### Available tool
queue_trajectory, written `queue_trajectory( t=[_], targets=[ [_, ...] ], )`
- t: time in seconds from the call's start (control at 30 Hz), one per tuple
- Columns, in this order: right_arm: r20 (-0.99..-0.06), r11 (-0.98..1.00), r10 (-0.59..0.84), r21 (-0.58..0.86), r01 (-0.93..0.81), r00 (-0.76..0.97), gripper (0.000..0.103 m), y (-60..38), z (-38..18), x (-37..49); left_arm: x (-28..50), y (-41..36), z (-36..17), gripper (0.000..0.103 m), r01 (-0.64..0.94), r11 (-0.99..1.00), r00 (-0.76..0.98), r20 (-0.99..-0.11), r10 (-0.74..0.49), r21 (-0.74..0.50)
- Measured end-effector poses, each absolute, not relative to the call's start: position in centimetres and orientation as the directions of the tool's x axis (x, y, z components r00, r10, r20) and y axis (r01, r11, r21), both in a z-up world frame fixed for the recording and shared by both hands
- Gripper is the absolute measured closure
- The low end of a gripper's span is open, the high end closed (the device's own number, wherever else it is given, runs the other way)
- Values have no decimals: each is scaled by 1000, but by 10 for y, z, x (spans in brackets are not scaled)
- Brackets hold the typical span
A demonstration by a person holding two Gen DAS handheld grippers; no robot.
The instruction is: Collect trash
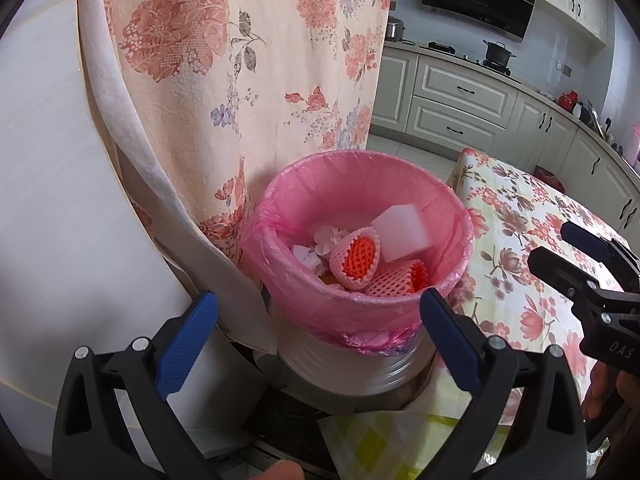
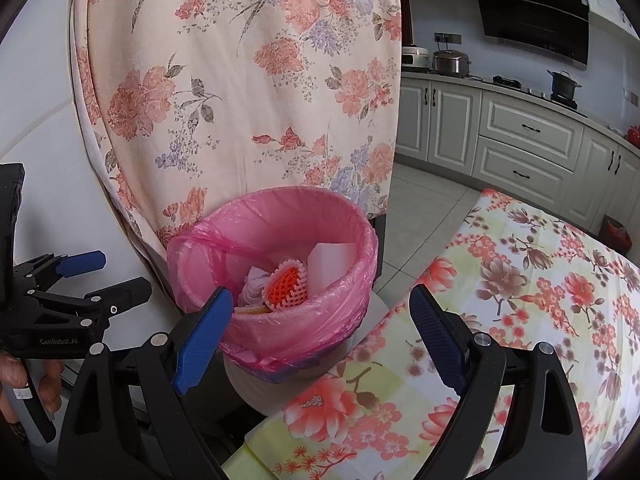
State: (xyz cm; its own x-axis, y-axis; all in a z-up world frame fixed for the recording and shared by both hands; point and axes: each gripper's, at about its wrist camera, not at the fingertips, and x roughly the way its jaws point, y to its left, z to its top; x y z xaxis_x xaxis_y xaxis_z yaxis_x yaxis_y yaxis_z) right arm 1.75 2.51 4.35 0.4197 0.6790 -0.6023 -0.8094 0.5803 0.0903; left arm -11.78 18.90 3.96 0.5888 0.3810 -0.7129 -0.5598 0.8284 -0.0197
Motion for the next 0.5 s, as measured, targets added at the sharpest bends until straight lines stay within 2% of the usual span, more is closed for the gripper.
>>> queue_trajectory(
  t=[0.5],
  targets=[
    [-610, 578, 676, 91, -811, 413, 19, 27, 41, 17, -117, 189, 39, 5, -560, 828, 589, -712, 382, -19]
  ],
)
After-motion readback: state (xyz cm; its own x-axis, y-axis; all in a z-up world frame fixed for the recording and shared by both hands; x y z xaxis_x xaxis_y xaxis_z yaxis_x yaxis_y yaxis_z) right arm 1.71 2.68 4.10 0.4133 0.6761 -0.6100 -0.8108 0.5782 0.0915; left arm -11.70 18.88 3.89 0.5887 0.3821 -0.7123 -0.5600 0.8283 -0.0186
